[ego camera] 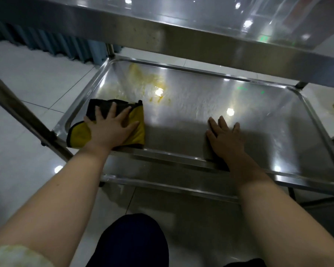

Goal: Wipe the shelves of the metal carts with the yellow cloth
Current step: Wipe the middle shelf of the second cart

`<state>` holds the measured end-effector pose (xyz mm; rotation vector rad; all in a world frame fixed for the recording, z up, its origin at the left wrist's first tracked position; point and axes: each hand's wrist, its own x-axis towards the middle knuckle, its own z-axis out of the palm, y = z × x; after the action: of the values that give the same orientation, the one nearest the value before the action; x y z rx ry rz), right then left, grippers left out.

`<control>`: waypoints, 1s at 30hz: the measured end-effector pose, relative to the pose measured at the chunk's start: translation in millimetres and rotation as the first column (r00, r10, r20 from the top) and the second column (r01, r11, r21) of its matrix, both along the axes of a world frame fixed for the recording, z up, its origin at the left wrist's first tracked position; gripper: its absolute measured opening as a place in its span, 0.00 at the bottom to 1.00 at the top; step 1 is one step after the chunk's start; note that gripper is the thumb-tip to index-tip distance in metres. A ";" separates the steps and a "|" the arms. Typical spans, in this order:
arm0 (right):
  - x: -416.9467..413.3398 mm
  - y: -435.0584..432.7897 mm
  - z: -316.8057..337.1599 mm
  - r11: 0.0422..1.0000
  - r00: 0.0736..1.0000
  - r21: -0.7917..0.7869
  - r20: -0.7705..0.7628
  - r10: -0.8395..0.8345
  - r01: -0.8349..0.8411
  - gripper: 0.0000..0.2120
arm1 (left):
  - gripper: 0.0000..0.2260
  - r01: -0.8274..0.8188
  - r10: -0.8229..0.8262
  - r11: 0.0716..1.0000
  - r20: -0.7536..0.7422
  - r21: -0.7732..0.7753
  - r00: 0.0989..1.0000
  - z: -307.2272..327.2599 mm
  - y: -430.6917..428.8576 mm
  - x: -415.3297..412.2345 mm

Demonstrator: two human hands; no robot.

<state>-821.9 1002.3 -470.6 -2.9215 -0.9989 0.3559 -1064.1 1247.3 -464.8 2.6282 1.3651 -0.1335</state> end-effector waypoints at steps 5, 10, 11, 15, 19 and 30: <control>-30.5 85.9 8.6 0.975 0.977 0.075 0.063 0.206 -0.210 0.28 | 0.31 -0.015 0.014 1.000 0.020 0.009 1.000 -4.0 -17.5 13.5; -29.6 129.5 -7.1 0.978 0.980 0.068 0.045 0.194 -0.196 0.29 | 0.31 0.020 -0.021 0.999 0.030 0.046 0.999 -10.7 -22.5 -6.2; -27.6 129.1 -9.7 0.979 0.980 0.059 0.049 0.194 -0.197 0.29 | 0.32 0.020 -0.021 0.998 0.030 0.054 0.999 -11.2 -21.1 -6.2; -24.4 132.3 -16.2 0.978 0.975 0.037 0.096 0.200 -0.205 0.28 | 0.32 0.020 -0.020 0.999 0.006 0.042 1.000 -10.0 27.6 18.3; -19.8 134.6 -21.8 0.980 0.976 0.056 0.123 0.182 -0.190 0.28 | 0.32 0.090 -0.089 0.995 -0.019 0.035 0.996 -5.2 105.6 68.8; -15.8 138.1 -24.5 0.985 0.978 0.051 0.137 0.155 -0.163 0.28 | 0.32 0.248 -0.245 0.969 -0.089 0.024 0.965 -9.7 49.1 -7.7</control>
<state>-837.7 1140.4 -495.1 -2.8493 -1.2424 0.1340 -1071.8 1296.4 -474.4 2.8434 1.0665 -0.2596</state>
